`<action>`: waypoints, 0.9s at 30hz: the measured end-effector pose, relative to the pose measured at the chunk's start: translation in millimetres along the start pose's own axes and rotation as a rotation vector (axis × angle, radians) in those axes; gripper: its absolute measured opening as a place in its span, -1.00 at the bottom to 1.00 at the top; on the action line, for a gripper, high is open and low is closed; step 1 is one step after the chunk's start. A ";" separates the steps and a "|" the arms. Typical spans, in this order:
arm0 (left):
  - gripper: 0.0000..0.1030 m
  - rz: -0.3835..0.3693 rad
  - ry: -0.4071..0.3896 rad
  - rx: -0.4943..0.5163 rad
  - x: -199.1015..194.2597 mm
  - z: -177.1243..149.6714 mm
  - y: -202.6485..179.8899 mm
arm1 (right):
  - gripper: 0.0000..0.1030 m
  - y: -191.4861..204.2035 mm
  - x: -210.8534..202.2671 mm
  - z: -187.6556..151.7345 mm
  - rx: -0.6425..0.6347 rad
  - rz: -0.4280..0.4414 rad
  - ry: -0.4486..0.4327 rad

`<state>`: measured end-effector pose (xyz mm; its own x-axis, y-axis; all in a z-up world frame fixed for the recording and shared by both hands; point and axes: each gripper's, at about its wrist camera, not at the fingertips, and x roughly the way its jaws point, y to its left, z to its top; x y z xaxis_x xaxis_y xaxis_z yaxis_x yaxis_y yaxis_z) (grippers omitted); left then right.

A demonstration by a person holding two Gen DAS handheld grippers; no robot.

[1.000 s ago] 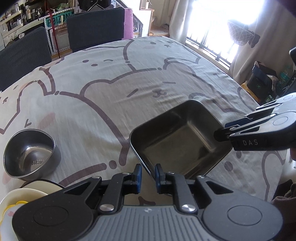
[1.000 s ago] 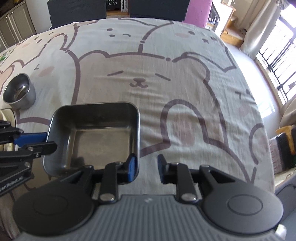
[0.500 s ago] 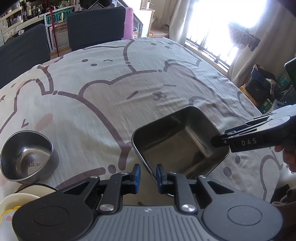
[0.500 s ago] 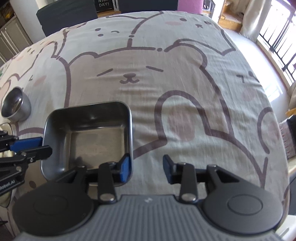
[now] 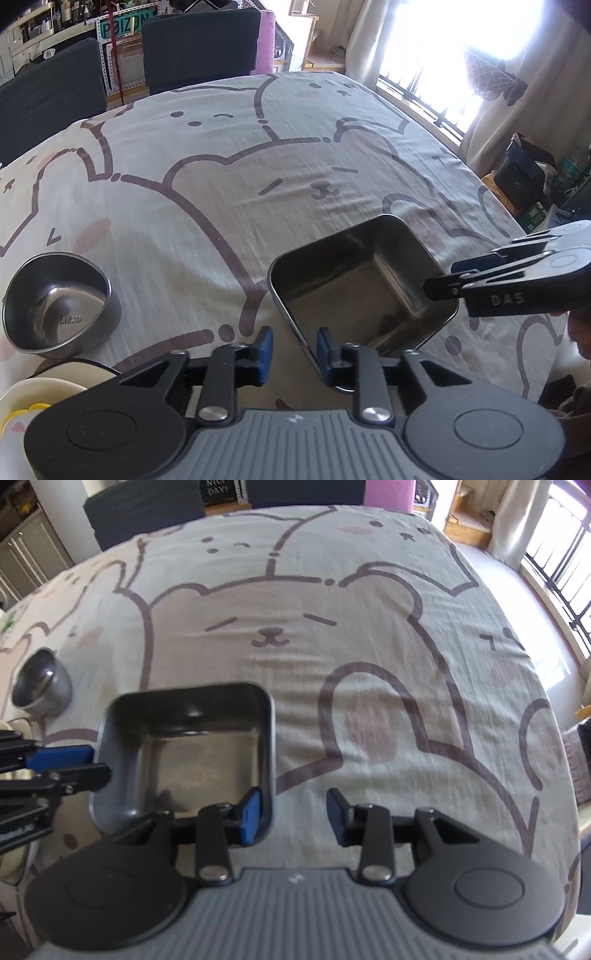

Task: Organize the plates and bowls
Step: 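Move both open tools to the oval steel bowl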

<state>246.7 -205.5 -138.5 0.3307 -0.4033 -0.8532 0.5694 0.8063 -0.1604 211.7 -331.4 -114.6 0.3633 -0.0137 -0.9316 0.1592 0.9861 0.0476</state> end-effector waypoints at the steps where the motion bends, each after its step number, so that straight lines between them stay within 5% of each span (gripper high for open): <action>1: -0.29 0.000 0.001 -0.002 -0.4 -0.4 0.0 | -0.09 -0.3 -2.9 -0.5 0.002 0.010 -0.010; 12: 0.47 -0.005 -0.025 -0.033 -19.3 -4.0 -2.6 | 0.34 -7.7 -30.1 -4.9 0.025 -0.004 -0.097; 18: 0.89 -0.024 -0.089 -0.047 -43.7 -5.9 -0.1 | 0.76 -13.4 -50.7 -12.1 0.049 0.000 -0.162; 22: 0.97 -0.034 -0.151 -0.070 -65.5 -5.8 6.1 | 0.99 -13.7 -67.5 -17.3 0.070 0.005 -0.234; 27: 1.00 -0.015 -0.239 -0.080 -96.7 -6.0 17.8 | 0.99 -6.8 -90.4 -19.6 0.109 0.029 -0.335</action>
<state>220.4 -149.5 -61.9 0.4961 -0.4989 -0.7106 0.5174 0.8271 -0.2194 159.8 -333.6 -37.7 0.6472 -0.0569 -0.7602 0.2348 0.9636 0.1278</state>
